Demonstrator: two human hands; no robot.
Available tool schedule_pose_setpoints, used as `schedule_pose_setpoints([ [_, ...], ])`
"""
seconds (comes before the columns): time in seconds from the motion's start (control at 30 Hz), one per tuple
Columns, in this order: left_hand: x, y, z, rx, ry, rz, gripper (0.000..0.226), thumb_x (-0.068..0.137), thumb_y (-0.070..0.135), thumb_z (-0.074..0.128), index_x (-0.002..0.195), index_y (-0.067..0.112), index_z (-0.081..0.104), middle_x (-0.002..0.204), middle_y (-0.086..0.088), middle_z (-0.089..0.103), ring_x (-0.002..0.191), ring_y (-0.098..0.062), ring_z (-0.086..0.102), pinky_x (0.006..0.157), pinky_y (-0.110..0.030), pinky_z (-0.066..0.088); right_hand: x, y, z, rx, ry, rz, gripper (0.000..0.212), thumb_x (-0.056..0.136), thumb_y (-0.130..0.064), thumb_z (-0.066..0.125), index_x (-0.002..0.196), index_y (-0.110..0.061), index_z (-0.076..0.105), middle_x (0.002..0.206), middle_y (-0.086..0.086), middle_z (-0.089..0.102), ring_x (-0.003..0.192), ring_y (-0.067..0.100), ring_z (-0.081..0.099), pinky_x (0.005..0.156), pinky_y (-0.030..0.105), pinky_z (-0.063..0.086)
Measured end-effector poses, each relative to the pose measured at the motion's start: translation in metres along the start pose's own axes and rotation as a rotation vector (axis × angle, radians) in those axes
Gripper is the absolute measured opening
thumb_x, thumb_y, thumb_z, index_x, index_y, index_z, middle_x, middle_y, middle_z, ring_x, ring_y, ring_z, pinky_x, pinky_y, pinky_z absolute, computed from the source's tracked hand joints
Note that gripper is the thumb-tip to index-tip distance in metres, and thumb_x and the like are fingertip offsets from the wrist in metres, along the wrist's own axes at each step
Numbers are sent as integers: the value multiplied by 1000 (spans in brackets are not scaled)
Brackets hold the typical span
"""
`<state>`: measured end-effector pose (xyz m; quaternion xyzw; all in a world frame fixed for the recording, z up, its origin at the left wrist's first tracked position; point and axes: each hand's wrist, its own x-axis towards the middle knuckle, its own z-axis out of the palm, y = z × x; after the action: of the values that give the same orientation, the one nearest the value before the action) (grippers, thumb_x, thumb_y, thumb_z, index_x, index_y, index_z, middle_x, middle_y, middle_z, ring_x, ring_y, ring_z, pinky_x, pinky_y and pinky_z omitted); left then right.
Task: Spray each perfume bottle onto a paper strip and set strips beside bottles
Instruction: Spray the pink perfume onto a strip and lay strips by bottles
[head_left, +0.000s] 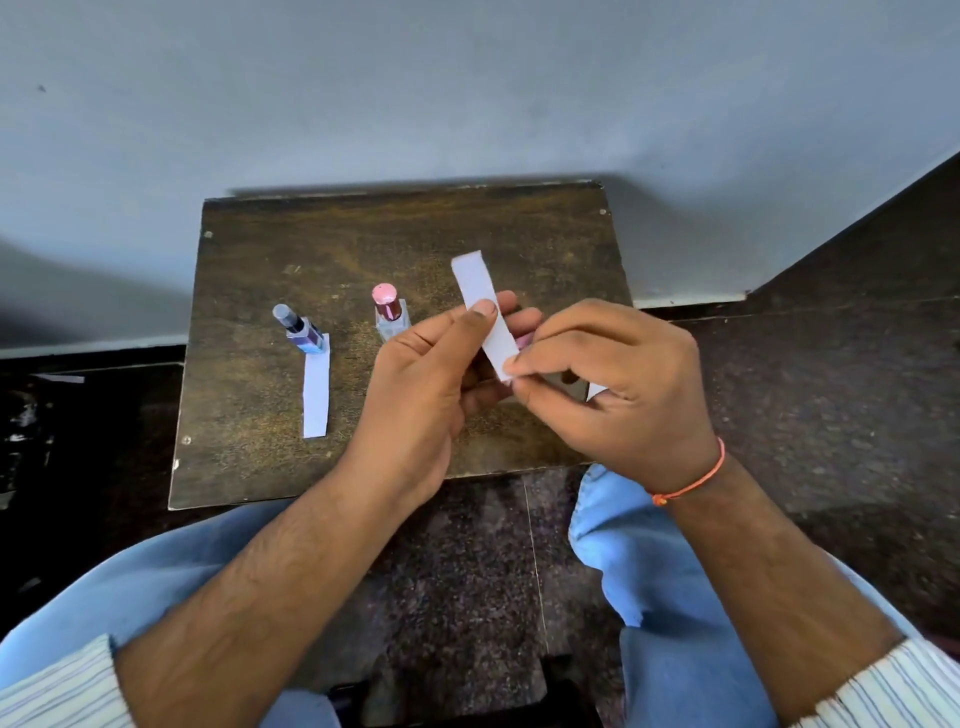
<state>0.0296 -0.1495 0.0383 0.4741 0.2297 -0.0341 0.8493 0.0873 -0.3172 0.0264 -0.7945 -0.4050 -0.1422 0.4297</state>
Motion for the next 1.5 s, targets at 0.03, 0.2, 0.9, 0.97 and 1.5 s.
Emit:
schedule_pose_setpoints([
  [0.03,0,0,-3,-2,9,6,26,109,24,57,119,10,77,111,-9,83,93,-13,80,71,-26,63,0,0,2,-9,-20,-13,3,90,-12,88,88,-10,86,94,4,80,97,12,77,82,38,63],
  [0.2,-1,2,-20,33,26,45,25,109,21,57,120,10,76,106,-10,83,87,-16,79,71,-25,62,2,2,4,54,25,109,29,91,-34,88,103,-9,81,100,2,76,85,21,71,75,34,57],
  [0.9,-2,-12,-54,299,18,67,25,110,24,58,113,14,80,78,-1,76,66,-16,66,69,-31,58,-5,46,36,78,-84,623,29,91,-26,87,119,-28,81,99,-11,78,81,9,66,78,23,53],
  [0.97,-1,-11,-55,298,12,63,25,110,24,58,112,14,80,78,0,77,66,-15,66,67,-28,58,1,43,37,260,-3,692,23,90,-20,84,112,-25,79,97,-3,78,79,14,69,75,27,59],
  [1.5,0,-15,-53,344,-9,88,24,109,25,58,109,19,82,79,-2,78,66,-18,67,71,-36,56,9,21,38,804,-118,939,32,103,-5,67,127,-25,71,82,3,61,67,17,59,41,25,42],
])
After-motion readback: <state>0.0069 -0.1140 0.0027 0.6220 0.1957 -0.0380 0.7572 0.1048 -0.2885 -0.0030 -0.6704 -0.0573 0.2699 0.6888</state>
